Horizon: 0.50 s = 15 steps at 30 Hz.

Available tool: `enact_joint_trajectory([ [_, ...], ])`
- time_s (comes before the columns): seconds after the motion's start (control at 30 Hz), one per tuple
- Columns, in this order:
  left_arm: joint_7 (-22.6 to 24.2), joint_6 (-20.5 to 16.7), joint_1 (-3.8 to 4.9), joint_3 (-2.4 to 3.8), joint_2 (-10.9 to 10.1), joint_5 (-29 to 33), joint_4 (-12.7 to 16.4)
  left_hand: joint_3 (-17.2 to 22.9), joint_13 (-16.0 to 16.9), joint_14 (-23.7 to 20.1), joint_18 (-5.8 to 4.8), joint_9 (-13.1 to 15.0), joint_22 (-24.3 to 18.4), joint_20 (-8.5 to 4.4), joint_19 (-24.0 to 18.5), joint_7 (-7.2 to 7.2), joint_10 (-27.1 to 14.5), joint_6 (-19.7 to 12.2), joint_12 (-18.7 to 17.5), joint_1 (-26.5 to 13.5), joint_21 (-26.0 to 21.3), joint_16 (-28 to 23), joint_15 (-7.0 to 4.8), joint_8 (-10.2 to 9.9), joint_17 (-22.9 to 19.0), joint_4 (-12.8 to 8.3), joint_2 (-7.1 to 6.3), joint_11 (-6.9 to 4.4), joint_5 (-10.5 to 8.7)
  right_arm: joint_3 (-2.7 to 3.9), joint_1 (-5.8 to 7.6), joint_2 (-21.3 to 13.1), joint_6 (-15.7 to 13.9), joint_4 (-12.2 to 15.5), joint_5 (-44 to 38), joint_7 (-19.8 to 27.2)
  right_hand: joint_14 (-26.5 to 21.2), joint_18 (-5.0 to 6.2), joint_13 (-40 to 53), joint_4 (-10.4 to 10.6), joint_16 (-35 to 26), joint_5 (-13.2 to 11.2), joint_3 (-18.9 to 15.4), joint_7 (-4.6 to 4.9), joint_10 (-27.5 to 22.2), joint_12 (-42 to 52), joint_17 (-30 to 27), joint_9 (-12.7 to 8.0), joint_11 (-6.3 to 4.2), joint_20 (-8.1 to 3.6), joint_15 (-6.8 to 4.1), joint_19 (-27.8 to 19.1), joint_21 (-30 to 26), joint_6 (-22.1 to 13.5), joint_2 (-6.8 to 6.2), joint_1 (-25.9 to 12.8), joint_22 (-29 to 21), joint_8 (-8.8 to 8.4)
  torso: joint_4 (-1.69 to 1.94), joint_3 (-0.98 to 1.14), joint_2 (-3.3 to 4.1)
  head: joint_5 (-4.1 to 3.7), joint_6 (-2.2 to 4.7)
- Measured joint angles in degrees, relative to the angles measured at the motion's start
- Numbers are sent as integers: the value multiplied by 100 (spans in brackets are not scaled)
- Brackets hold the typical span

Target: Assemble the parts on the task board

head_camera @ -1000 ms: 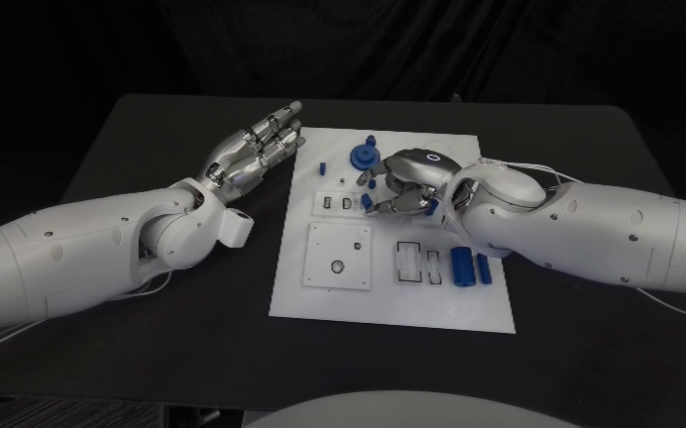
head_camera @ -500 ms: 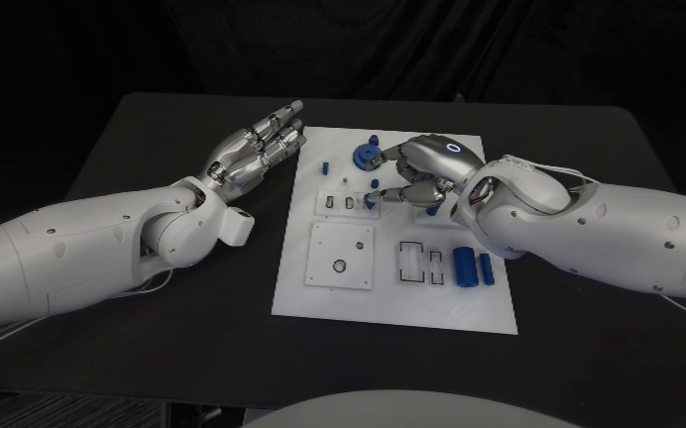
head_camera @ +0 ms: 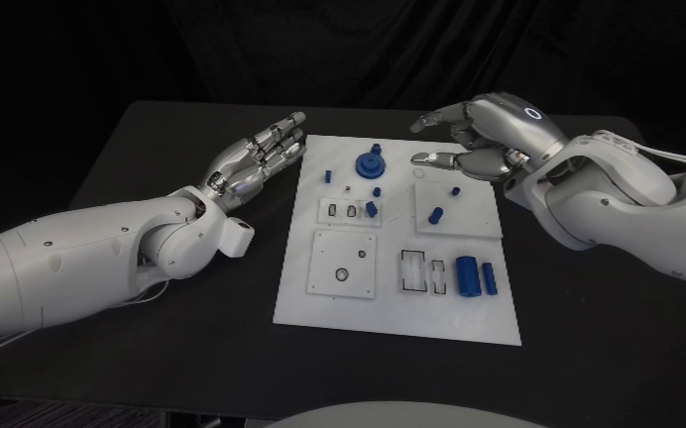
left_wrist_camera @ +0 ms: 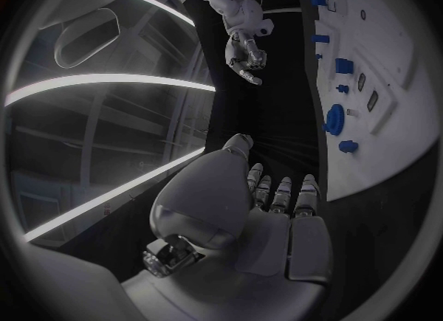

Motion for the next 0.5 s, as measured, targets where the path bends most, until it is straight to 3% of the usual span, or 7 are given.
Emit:
enact_joint_trajectory([
  [0.07, -5, -98, 0, 1, -29, -167, 59, 61, 0, 17, 0, 0, 14, 30, 30, 25, 20, 26, 0, 3, 24, 0, 17, 0, 0, -5, -7, 21, -38, -14, 15, -126, -9, 20, -2, -13, 0, 0, 0, 7, 0, 0, 8, 0, 0, 0, 0, 0, 0, 0, 0, 0, 0, 0, 30, -26, 0, 0, -2, 0, 0, 36, 57],
  [0.17, -32, -289, 0, 1, -73, -497, 135, 183, 34, 77, -1, 16, 71, 121, 153, 168, 168, 168, 3, -65, 140, 0, 76, 27, 11, -22, -121, 169, -149, -25, 24, -264, -10, 15, -3, -58, 0, 0, 0, -39, 0, 0, 15, 0, 0, 0, 0, 0, 0, 0, 0, 0, 0, 0, 68, 55, 0, 0, -5, 0, -3, 82, 164],
  [0.27, -106, -517, 5, 1, -96, -882, 177, 294, 178, 475, 0, 28, 183, 217, 510, 341, 705, 298, 142, -100, 370, 147, 140, 49, 139, 26, -217, 490, -346, -31, 20, -329, -8, -43, -5, -112, 0, 0, 0, -130, 0, 0, 47, 0, 0, 0, 0, 0, 0, 0, 0, 0, 0, 0, 54, 143, 0, 0, -8, 0, -15, 107, 279],
  [0.37, -278, -743, 17, 0, -85, -1300, 154, 517, 599, 1719, -1, 41, 459, 334, 1513, 396, 1963, 405, 367, -100, 1009, 501, 274, 49, 527, 220, -353, 873, -687, -31, -14, -359, -1, -144, -6, -182, 0, 0, 0, -274, 0, 0, 160, 0, 0, 0, 0, 0, 0, 0, 0, 0, -4, 0, 111, 290, -1, 0, -22, 3, -40, 150, 389],
  [0.43, -419, -859, 33, -1, -31, -1532, 72, 628, 932, 2748, -1, 59, 657, 439, 2322, 441, 2799, 605, 517, -65, 1504, 821, 415, 86, 868, 398, -433, 1071, -716, -32, -52, -362, 6, -222, -7, -224, 0, 0, 0, -515, 0, 5, 783, 32, 0, 0, 0, -18, 0, 0, 0, 0, -65, 32, 102, 588, -1, -54, -34, 7, -63, 170, 460],
  [0.47, -465, -895, 38, -1, -7, -1605, 38, 651, 980, 2877, -1, 61, 683, 459, 2441, 458, 2893, 637, 534, -48, 1574, 884, 441, 89, 911, 418, -450, 1094, -716, -33, -66, -361, 9, -248, -7, -238, 0, 0, 0, -545, 0, 20, 940, 36, 0, 0, 0, -26, 0, 0, 0, 0, -75, 35, 71, 619, -1, -65, -35, 9, -67, 172, 471],
  [0.5, -530, -944, 45, -1, 29, -1708, -11, 745, 1154, 3295, -2, 78, 770, 526, 2873, 534, 3209, 802, 585, 21, 1805, 1156, 542, 117, 1040, 477, -520, 1161, -716, -34, -85, -358, 13, -288, -7, -258, 0, 0, 0, -623, -23, 26, 1985, 124, -12, 0, 0, -75, 12, -35, 0, -10, -146, 124, -319, 501, -1, -102, -38, 14, -81, 175, 506],
])
